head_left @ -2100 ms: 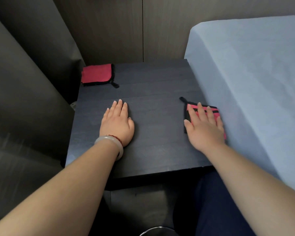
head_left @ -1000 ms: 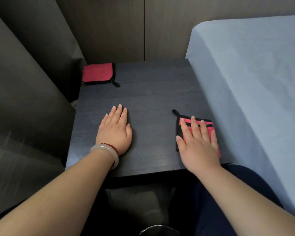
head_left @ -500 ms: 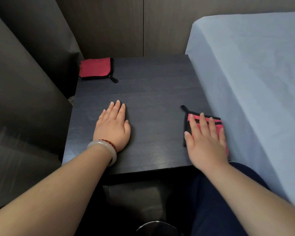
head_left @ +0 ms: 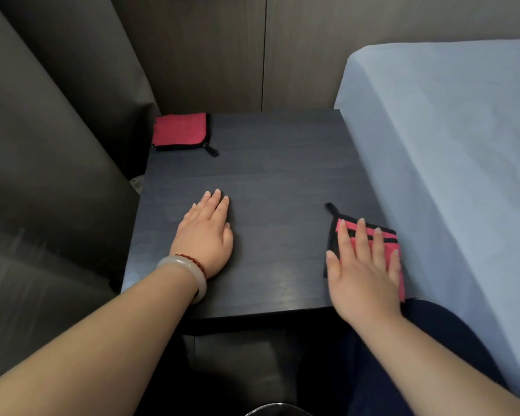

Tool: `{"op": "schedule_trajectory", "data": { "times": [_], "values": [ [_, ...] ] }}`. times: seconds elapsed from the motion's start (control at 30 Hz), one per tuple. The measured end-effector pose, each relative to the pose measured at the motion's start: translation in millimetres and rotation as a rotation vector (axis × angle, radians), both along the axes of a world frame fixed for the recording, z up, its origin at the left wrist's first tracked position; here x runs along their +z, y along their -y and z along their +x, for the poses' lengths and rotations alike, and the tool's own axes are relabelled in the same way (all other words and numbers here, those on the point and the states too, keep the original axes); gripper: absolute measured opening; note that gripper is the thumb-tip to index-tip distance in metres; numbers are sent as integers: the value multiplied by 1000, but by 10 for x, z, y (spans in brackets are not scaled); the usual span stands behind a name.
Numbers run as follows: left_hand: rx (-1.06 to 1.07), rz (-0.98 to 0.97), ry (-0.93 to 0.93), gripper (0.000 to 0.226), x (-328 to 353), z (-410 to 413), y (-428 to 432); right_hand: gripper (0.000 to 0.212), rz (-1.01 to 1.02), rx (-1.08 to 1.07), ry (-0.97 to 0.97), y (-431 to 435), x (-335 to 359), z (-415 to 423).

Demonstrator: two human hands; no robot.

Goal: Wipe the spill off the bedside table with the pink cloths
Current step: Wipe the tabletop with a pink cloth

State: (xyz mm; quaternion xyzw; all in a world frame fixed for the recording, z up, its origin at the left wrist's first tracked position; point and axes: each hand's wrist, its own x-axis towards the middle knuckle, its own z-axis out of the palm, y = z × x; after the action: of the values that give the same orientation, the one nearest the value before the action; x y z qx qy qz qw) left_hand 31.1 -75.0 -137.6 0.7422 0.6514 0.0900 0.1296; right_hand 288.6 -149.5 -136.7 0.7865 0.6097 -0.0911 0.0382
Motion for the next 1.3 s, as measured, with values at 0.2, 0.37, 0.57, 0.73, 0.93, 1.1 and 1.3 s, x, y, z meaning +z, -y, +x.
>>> {"op": "schedule_trajectory", "data": {
  "times": [0.2, 0.37, 0.57, 0.73, 0.93, 1.1, 1.3],
  "values": [
    [37, -45, -137, 58, 34, -498, -61, 61, 133, 426, -136, 390, -21, -1118],
    [40, -13, -122, 57, -6, -468, -37, 57, 106, 494, -129, -99, -20, -1138],
    [40, -15, -140, 58, -15, -492, -51, 58, 18, 334, -114, -551, -14, -1182],
    [37, -32, -138, 57, -8, -484, -67, 59, 96, 420, -139, 224, 18, -1289],
    [34, -14, -128, 57, -36, -487, -52, 57, 3, 307, -129, -919, -9, -1386],
    [34, -23, -123, 58, -24, -498, -62, 58, -12, 311, -118, -984, 6, -1407],
    [55, -30, -87, 61, -2, -473, -247, 59, 96, 396, -126, -124, -8, -1296]
  ]
}}
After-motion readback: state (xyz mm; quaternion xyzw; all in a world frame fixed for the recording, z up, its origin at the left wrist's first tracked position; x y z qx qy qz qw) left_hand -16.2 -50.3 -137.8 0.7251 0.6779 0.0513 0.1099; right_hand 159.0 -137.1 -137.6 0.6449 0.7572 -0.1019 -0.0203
